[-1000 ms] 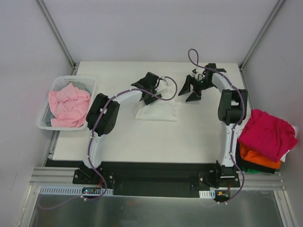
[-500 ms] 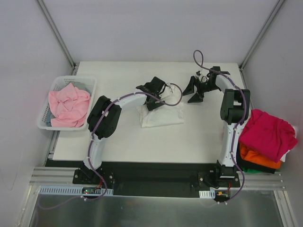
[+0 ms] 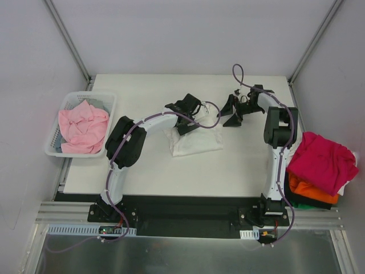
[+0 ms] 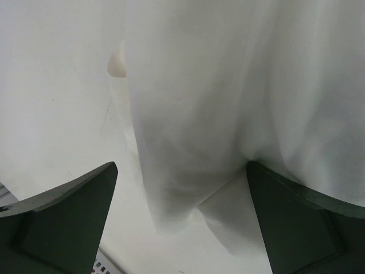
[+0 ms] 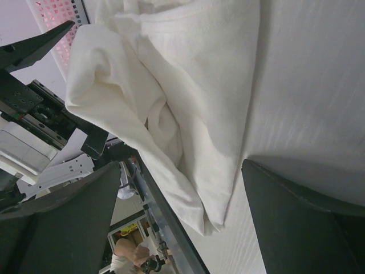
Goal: Fold and stack the t-shirts
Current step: Fold the tshirt
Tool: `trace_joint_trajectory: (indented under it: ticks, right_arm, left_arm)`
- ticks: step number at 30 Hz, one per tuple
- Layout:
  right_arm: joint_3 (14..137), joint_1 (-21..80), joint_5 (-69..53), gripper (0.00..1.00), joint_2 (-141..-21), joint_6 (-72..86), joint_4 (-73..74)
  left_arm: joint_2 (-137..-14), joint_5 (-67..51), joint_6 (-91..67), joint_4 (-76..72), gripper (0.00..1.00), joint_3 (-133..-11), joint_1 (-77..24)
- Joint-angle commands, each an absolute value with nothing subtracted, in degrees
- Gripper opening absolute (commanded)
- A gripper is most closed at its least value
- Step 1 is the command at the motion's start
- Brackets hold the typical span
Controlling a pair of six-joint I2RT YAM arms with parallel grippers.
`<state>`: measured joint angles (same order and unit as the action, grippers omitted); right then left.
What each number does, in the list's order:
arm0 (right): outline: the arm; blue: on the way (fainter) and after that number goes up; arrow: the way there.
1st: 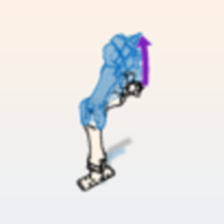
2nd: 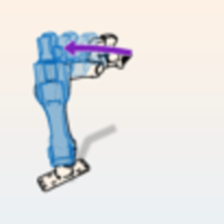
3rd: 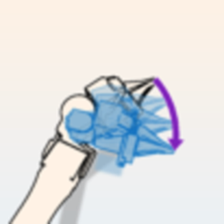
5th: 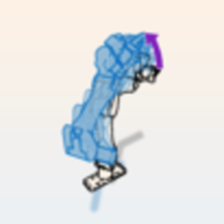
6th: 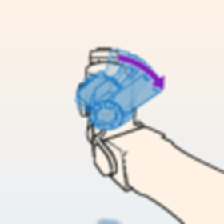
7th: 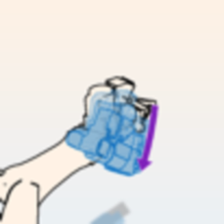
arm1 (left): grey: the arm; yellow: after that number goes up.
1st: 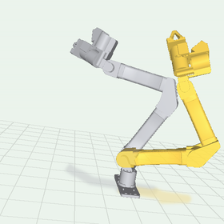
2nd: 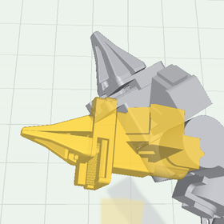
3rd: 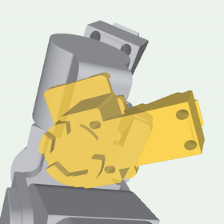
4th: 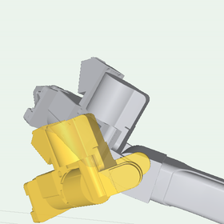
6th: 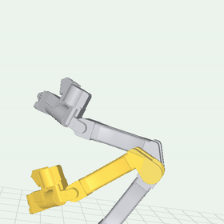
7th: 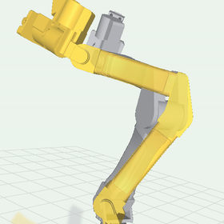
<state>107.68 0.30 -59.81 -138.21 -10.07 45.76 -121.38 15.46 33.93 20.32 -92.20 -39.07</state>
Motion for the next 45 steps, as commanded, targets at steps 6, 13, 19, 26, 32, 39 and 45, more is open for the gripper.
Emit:
trace_joint_trajectory:
  ticks: [6, 13, 19, 26, 32, 39, 45]
  right_arm:
    - [106.88, 0.79, -63.28, 0.93, -137.99, -10.9, 43.24]
    - [104.16, 3.24, -64.95, 0.93, -136.76, -11.6, 42.54]
    - [101.17, 5.27, -65.48, 0.94, -134.57, -13.09, 42.54]
    - [100.2, 5.63, -64.42, 0.94, -132.72, -16.17, 44.74]
    - [100.63, 3.7, -61.96, 0.95, -130.87, -17.84, 45.97]
    - [103.88, 0.89, -59.59, 0.95, -130.6, -18.98, 48.42]
    - [109.07, 0.18, -58.36, 0.95, -132.71, -18.81, 50.01]
  left_arm:
    - [-120.76, 14.77, 32.78, 25.22, 0.99, -93.86, -40.17]
    - [-120.85, 14.24, 32.34, 25.49, 0.99, -94.75, -40.17]
    - [-120.94, 14.77, 32.61, 25.58, 0.99, -94.4, -40.08]
    - [-121.11, 14.15, 32.26, 25.58, 0.99, -95.1, -40.08]
    - [-120.76, 14.5, 32.69, 25.66, 0.99, -94.83, -40.08]
    - [-120.85, 14.15, 32.52, 25.58, 0.99, -94.4, -40.08]
    - [-120.67, 13.71, 32.34, 25.58, 0.99, -93.96, -39.99]
